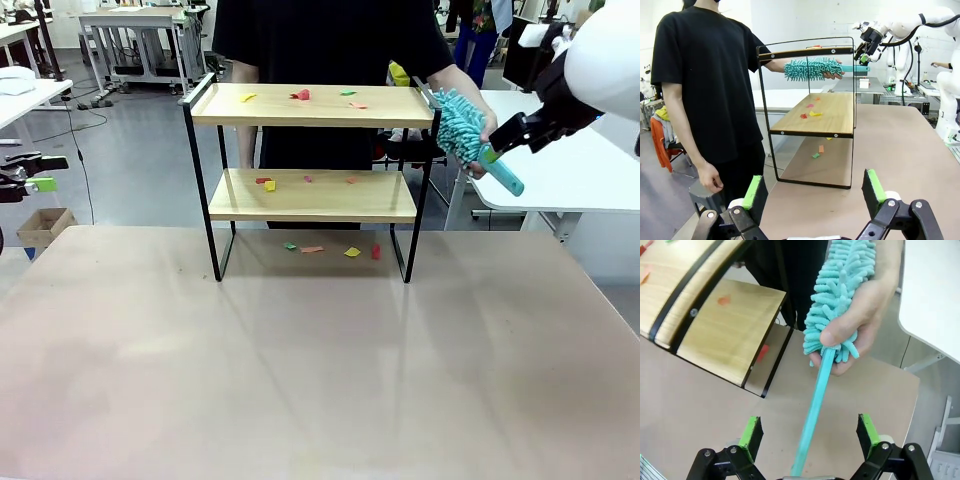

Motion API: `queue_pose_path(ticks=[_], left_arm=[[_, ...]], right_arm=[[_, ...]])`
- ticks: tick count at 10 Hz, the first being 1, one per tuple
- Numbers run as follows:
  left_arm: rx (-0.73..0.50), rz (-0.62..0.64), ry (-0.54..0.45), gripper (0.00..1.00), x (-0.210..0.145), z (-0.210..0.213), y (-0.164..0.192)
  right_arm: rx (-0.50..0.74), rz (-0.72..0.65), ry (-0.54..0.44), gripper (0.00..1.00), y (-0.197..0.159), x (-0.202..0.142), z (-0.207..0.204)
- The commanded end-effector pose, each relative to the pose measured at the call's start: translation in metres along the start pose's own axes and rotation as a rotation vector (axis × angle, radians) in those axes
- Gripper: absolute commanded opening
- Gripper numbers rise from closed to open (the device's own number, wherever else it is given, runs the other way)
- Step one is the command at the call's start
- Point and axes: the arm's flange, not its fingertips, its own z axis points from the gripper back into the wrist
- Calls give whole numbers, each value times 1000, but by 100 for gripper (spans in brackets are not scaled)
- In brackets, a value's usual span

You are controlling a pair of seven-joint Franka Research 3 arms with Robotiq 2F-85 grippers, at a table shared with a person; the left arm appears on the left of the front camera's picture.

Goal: Clean the shelf.
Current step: Pick up the Duster handed by the human.

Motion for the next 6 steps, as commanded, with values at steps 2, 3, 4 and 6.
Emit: queue_pose_path(ticks=[2, 3, 4, 6], left_arm=[[1, -5, -2, 100, 3, 0, -1], [1, -5, -2, 100, 3, 0, -1], [1, -5, -2, 100, 3, 0, -1], [1, -5, -2, 100, 3, 0, -1]], right_arm=[[-60, -48, 7, 100, 0, 3, -14], [-64, -63, 5, 100, -2, 2, -19], [-69, -70, 16, 100, -1, 0, -24], [-78, -101, 30, 45, -2, -3, -30]])
